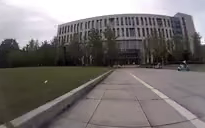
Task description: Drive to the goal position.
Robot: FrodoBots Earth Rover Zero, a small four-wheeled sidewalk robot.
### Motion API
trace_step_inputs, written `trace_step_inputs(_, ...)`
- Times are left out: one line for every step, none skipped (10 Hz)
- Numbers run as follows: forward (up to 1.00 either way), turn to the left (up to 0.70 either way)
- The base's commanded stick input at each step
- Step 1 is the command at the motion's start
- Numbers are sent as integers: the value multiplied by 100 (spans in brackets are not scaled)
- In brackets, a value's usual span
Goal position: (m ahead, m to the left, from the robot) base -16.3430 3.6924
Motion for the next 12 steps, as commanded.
trace_step_inputs(7, 0)
trace_step_inputs(7, 0)
trace_step_inputs(7, 0)
trace_step_inputs(7, 0)
trace_step_inputs(7, 0)
trace_step_inputs(6, 0)
trace_step_inputs(7, 0)
trace_step_inputs(6, 0)
trace_step_inputs(7, 0)
trace_step_inputs(7, 0)
trace_step_inputs(7, 0)
trace_step_inputs(7, 0)
